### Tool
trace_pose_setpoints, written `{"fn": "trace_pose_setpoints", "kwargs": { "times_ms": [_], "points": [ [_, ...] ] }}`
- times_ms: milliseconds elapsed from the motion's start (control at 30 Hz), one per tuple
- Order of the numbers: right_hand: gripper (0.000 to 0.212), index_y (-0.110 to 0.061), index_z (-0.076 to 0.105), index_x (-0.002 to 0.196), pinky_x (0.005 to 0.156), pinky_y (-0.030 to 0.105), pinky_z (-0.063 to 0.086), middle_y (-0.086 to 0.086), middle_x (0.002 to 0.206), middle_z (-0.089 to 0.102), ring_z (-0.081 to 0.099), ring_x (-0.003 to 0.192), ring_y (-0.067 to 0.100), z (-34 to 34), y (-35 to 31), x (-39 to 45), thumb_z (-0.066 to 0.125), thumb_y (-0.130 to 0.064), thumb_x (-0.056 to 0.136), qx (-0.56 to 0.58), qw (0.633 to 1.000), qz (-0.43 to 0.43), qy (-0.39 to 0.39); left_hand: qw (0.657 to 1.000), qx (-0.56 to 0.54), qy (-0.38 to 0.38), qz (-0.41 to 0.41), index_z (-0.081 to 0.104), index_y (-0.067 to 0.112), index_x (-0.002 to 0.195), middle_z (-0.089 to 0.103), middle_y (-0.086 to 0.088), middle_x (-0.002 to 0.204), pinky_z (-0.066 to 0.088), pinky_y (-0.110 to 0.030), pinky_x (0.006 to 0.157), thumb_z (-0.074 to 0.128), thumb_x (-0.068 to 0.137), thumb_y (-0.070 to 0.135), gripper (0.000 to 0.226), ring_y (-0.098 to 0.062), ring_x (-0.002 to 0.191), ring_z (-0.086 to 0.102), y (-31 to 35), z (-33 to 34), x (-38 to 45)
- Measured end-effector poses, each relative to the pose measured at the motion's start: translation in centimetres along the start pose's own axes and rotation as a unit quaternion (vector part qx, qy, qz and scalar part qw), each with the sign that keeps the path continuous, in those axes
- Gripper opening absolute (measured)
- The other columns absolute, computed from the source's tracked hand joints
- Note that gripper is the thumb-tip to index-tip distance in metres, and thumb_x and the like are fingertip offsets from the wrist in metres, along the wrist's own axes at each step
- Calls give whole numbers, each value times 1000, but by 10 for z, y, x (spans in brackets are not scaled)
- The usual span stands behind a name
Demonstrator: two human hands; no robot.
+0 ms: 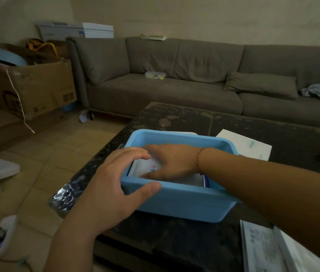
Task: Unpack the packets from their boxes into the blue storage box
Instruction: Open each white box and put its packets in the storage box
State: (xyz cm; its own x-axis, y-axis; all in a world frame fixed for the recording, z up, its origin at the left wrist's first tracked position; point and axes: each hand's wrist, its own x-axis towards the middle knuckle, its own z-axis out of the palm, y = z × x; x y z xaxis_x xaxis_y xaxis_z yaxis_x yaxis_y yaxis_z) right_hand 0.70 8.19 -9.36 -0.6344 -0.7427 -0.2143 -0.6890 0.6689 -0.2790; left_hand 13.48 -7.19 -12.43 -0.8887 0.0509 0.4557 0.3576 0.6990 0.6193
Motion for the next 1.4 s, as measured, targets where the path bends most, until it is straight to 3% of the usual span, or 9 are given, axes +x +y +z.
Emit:
{"fn": "trace_pose_setpoints", "kwargs": {
  "times_ms": [133,233,400,533,700,867,1000,1267,1400],
  "points": [
    [72,-31,33,144,105,39,40,-3,140,51,50,123,18,-5,-6,-8,58,-60,84,-23,997,-23,64,988,60,90,112,65,22,103,60,12,114,44,-35,96,61,80,54,40,-8,114,53,21,6,6],
    [61,-26,43,141,94,26,46,-4,133,57,55,114,8,-23,-7,-47,61,-49,88,1,968,-20,251,948,-12,186,257,66,4,72,63,-5,79,47,-38,75,65,84,25,25,-22,78,60,60,23,-2],
    [16,-23,63,104,78,10,45,-10,97,64,59,90,-1,9,21,-177,62,-30,90,31,858,-12,512,916,-33,-92,388,71,18,79,65,4,82,47,-29,60,72,86,39,22,-12,76,57,104,93,-22],
    [10,-32,63,92,76,26,48,-15,93,63,60,88,5,84,39,-263,57,-39,89,-7,873,74,481,891,90,-267,357,61,27,125,49,8,142,35,-27,110,64,81,58,54,-10,134,37,85,143,-24],
    [36,-46,56,101,80,27,55,-16,108,63,49,104,8,145,53,-289,26,-66,94,-141,940,112,290,884,112,-339,302,41,38,143,29,22,156,22,-26,118,61,84,58,65,3,145,18,79,154,-22],
    [50,-45,70,90,88,39,44,-8,114,62,49,112,21,147,49,-293,24,-64,95,-172,921,141,320,884,78,-364,284,43,49,139,25,33,153,22,-29,119,48,93,60,48,14,142,11,79,146,-23],
    [51,-45,69,89,92,48,39,-8,122,51,45,119,25,152,54,-291,21,-63,95,-187,917,135,325,887,94,-246,379,70,37,103,66,19,121,53,-30,92,57,92,42,18,-1,116,57,74,144,-25],
    [38,-36,70,96,103,49,39,1,122,64,45,126,31,161,51,-286,44,-62,88,-162,896,148,385,895,-45,34,442,60,14,79,66,-2,89,52,-39,78,52,99,19,22,-19,81,65,86,136,-35],
    [32,-38,66,90,97,49,43,-6,123,62,49,124,27,155,42,-279,42,-59,92,-122,891,116,422,911,-84,162,370,56,17,81,59,6,82,51,-23,68,43,101,23,25,-6,73,59,97,125,-36]
  ]
}}
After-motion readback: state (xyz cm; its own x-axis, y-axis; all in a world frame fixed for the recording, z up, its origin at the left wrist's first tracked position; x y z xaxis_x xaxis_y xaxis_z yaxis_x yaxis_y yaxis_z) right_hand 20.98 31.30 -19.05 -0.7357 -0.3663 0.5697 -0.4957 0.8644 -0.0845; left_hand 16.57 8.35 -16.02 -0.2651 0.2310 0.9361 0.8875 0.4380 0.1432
